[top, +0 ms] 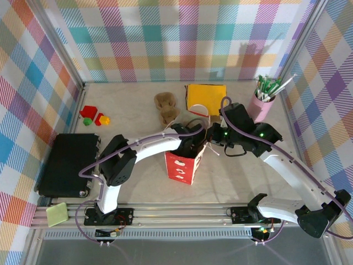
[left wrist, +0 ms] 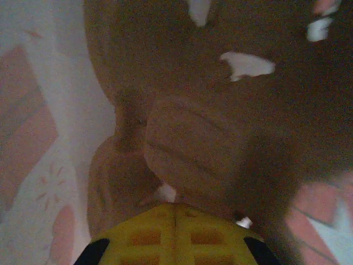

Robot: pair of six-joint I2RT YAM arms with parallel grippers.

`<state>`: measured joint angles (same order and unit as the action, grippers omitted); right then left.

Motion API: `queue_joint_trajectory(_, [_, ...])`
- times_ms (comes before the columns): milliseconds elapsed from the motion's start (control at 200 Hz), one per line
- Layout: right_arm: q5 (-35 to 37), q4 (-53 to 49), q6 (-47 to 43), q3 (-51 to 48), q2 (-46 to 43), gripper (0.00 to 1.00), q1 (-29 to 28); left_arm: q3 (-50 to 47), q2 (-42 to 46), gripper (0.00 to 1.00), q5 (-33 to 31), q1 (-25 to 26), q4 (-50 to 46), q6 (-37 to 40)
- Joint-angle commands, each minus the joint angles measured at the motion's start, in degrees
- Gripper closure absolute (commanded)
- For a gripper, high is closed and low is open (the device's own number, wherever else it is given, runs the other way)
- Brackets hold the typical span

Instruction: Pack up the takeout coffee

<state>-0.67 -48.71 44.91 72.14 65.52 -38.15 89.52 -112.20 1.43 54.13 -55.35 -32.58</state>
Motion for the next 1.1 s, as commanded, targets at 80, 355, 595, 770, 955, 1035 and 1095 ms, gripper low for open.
queue_joint_trajectory(80, [0.01, -0.08, -1.17, 1.76, 0.4, 0.94, 0.01, 5.08, 7.74, 1.0, -1.73, 0.54, -4.66, -1.12])
queue_joint_trajectory(355, [-0.14, 0.28, -1.53, 2.42, 1.15, 0.94, 0.01, 10.3, 14.39, 0.99, -1.92, 0.54, -5.19, -2.04])
queue_joint_trajectory(595, [-2.39, 3.57, -6.91, 1.79, -0.04, 0.95, 0.03, 17.91, 20.24, 0.82, -2.51, 0.36, -7.41, -1.58])
queue_joint_trajectory(770, [-8.59, 9.59, -13.54, -1.31, -4.36, 0.97, 0.01, 19.18, 29.53, 0.65, -0.21, -0.15, -0.64, -3.37])
queue_joint_trajectory(955, [-12.8, 13.31, -16.82, -6.72, -12.2, 1.0, 0.01, 15.57, 41.54, 0.54, -12.82, -1.89, 1.74, 0.81])
queue_joint_trajectory(1035, [-14.26, 15.74, -17.34, -10.53, -16.6, 1.0, 0.01, 11.94, 46.3, 0.52, -18.86, -2.6, 3.1, 3.18])
queue_joint_trajectory(1095, [-15.54, 17.44, -18.07, -13.2, -19.78, 1.0, 0.01, 9.24, 49.53, 0.51, -21.98, -2.95, 4.16, 4.99])
